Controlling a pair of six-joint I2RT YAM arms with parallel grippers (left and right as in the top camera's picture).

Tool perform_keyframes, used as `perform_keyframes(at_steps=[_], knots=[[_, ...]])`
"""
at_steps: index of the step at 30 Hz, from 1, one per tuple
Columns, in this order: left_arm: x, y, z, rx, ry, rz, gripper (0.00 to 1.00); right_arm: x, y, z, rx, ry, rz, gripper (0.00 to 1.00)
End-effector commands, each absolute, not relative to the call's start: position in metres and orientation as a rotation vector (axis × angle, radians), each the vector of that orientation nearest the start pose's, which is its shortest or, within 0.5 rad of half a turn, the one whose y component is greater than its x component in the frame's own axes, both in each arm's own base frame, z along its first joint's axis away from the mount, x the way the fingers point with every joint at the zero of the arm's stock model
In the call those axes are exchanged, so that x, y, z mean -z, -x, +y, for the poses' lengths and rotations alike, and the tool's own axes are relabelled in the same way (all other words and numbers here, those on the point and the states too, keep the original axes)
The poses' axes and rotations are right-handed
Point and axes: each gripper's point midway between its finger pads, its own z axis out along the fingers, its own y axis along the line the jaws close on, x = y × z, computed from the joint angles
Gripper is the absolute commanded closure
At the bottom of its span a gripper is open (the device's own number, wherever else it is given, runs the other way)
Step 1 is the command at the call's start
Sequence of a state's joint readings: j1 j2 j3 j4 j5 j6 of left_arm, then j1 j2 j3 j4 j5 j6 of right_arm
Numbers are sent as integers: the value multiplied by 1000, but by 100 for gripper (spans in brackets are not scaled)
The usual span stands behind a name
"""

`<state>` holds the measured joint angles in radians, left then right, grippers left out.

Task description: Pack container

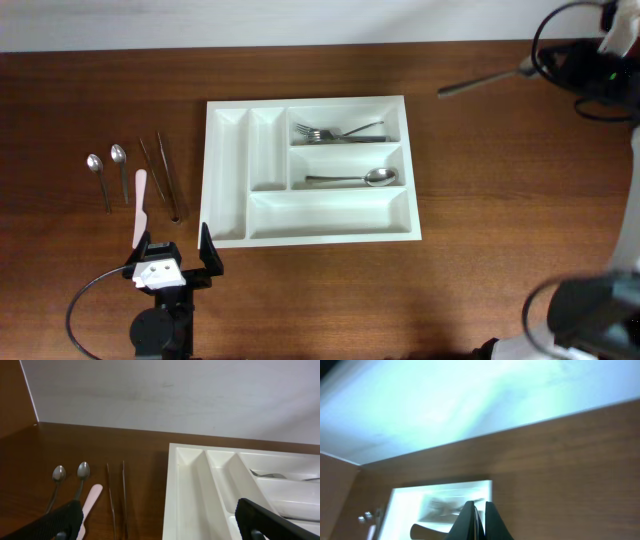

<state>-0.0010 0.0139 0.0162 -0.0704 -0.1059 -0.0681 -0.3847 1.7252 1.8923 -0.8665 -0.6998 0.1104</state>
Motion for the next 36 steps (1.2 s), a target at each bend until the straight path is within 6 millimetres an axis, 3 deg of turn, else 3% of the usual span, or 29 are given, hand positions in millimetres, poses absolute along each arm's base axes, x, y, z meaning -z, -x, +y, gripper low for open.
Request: perform_keyframes(at_steps=[1,7,11,14,18,20,26,36], knots=[[-160,-245,18,-43,130,1632,1,-324,-457,-40,-671,-251,2232,96],[-160,-245,18,-43,130,1632,1,-281,-454,34,-839,-309,2399,96],[-160,-245,18,-43,130,1632,1,-239,-460,77,-973,-485,2479,96],[-160,-245,18,-43,130,1632,1,-207,-469,98,-1020,-616,2494,96],[-160,-245,18,-43,130,1632,1,-171,-474,106,-985,-784,2484,96],[-160,-245,18,-43,130,1632,1,-159,-474,112,-987,-787,2473,96],[-160,-245,18,-43,130,1632,1,-123,-455,121,-978,-894,2535,96],[-160,-245,18,-43,130,1632,1,-86,-433,116,-915,-966,2598,96]])
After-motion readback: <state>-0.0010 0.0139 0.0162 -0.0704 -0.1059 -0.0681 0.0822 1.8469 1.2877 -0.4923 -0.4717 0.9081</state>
